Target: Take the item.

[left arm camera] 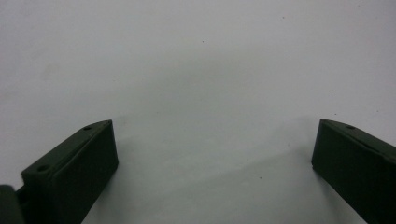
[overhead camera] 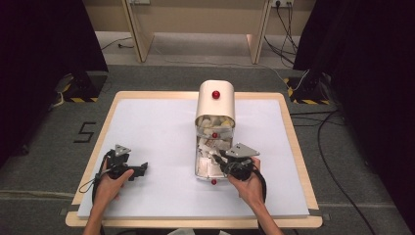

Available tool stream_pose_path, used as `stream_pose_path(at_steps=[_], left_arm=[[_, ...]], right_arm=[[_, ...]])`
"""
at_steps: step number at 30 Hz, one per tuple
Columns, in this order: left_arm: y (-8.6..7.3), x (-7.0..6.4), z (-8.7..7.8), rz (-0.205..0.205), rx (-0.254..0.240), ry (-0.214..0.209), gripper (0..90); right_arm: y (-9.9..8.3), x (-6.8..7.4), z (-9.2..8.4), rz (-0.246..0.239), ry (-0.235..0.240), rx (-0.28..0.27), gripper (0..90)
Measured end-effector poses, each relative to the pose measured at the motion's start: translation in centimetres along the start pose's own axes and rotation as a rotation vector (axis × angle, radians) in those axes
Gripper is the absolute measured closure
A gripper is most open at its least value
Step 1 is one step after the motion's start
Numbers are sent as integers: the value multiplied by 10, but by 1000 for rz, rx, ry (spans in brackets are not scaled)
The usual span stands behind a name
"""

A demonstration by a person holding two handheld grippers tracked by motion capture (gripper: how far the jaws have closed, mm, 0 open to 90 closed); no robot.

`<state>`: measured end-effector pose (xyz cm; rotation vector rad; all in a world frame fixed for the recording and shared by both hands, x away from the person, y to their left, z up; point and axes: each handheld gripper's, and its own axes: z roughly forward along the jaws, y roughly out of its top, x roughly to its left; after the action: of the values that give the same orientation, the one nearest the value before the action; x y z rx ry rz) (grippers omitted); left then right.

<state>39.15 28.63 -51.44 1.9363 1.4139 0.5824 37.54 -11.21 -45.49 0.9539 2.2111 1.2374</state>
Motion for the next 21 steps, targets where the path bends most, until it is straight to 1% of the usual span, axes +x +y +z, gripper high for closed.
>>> stream_pose_path(at_steps=[2, 4, 5, 7, 9, 10, 12, 13, 14, 16, 18, 19, 21], left_arm=[[0, 0, 0, 0, 0, 0, 0], [0, 0, 0, 0, 0, 0, 0], [0, 0, 0, 0, 0, 0, 0], [0, 0, 0, 0, 0, 0, 0], [0, 0, 0, 0, 0, 0, 0], [0, 0, 0, 0, 0, 0, 0], [0, 0, 0, 0, 0, 0, 0], [0, 0, 0, 0, 0, 0, 0], [0, 0, 0, 0, 0, 0, 0], [0, 0, 0, 0, 0, 0, 0], [0, 0, 0, 0, 0, 0, 0], [0, 0, 0, 0, 0, -1, 0], [0, 0, 0, -1, 0, -1, 0]], right_arm=[[-1, 1, 3, -7, -13, 16, 716], [-2, 2, 5, 4, -14, 30, 733], [-3, 2, 7, 3, -14, 47, 759], [-4, 2, 7, 6, -18, 55, 765], [-5, 1, 7, 0, -26, 62, 795], [-5, 1, 6, 2, -25, 59, 823], [-5, 1, 5, -6, -29, 55, 842], [-5, 2, 5, -20, -34, 49, 852], [-5, 2, 5, -20, -34, 49, 852], [-5, 2, 4, -19, -33, 47, 858], [-5, 1, 3, -11, -26, 39, 862], [-3, -1, 1, -1, -22, 26, 864], [-3, -2, 0, 3, -21, 21, 864]])
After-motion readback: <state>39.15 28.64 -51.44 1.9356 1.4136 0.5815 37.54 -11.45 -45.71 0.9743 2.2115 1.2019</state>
